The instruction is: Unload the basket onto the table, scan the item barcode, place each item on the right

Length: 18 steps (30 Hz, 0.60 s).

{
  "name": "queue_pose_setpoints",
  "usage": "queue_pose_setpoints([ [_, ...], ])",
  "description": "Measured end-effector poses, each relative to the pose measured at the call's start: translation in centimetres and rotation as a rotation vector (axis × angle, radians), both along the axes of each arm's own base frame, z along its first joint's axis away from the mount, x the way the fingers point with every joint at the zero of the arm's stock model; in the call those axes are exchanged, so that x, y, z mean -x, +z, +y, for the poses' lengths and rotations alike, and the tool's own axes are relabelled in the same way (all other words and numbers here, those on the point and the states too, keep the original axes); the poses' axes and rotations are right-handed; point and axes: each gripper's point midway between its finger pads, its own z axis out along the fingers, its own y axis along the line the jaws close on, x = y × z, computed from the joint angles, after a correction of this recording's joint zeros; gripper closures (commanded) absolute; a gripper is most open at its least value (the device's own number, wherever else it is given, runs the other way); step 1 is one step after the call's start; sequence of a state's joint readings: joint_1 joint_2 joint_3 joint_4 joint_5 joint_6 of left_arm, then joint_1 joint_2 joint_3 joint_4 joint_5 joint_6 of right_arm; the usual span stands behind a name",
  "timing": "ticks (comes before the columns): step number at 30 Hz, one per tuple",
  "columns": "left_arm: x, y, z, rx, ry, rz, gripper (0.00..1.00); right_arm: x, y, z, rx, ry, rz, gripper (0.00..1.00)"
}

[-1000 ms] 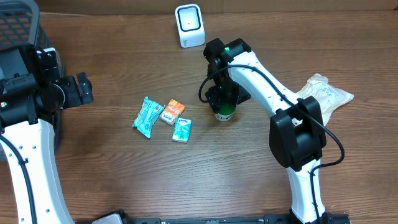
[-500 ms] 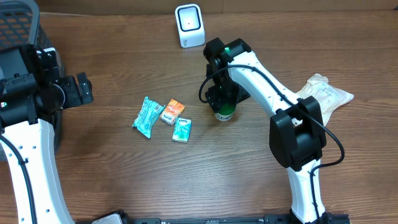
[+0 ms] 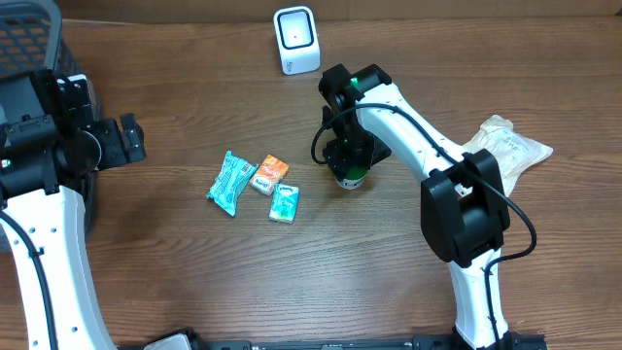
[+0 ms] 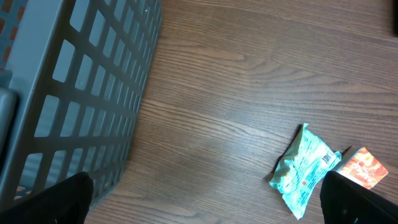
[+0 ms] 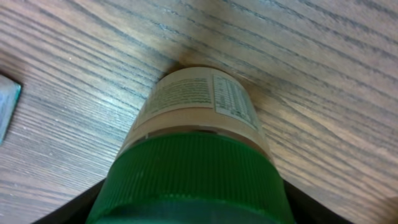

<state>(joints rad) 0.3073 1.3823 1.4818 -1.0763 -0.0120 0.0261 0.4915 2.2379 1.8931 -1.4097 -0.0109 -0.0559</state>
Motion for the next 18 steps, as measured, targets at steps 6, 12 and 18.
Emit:
queue_pose_setpoints([
  [6, 0.0, 0.0, 0.0, 0.000, 0.000, 0.000, 0.00, 0.4, 0.1, -0.3, 0.012, 0.002, 0.017, 0.41],
  [12, 0.0, 0.0, 0.0, 0.000, 0.000, 0.000, 0.00, 0.8, 0.6, -0.1, 0.000, -0.001, 0.038, 0.41],
  [18, 0.0, 0.0, 0.0, 0.000, 0.000, 0.000, 0.00, 0.0, 3.5, 1.9, -0.102, -0.011, 0.019, 0.42],
])
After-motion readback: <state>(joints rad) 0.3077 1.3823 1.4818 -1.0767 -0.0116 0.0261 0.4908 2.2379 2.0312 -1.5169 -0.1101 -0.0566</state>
